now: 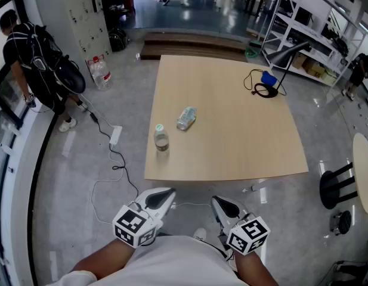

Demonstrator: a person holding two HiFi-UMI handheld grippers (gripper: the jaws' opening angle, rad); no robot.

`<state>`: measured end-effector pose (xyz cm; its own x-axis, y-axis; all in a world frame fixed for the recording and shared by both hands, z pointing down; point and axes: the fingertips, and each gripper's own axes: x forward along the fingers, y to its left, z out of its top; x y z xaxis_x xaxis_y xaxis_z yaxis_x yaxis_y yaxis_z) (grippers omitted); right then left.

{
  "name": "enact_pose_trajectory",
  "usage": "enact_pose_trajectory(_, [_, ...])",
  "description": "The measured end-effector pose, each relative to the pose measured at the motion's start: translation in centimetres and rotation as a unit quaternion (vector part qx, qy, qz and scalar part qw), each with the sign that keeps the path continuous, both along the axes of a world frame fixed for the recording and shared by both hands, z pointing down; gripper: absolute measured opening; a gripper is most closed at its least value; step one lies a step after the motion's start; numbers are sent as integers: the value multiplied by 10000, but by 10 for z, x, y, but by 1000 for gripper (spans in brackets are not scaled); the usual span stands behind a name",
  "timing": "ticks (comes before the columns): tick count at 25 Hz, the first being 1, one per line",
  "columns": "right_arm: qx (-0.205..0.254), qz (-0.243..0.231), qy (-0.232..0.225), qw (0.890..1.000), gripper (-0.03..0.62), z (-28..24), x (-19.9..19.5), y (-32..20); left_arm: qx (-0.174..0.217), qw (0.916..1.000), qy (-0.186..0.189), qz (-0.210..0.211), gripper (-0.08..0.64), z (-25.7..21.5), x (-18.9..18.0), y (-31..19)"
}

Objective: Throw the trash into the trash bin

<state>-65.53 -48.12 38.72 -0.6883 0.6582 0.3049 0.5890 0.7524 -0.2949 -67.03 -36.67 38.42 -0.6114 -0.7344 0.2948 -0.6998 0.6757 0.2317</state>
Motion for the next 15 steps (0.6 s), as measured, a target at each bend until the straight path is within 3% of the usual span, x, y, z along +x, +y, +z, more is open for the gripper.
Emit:
enact_pose_trajectory(9, [139,-48,-113,9998,0,-1,6,-3,-80,9999,10,60,8,6,6,-5])
enact_pose_trajectory(15, [156,-171,-466,9986,2,-13,11,3,-106,9999,48,3,9,8,9,-2])
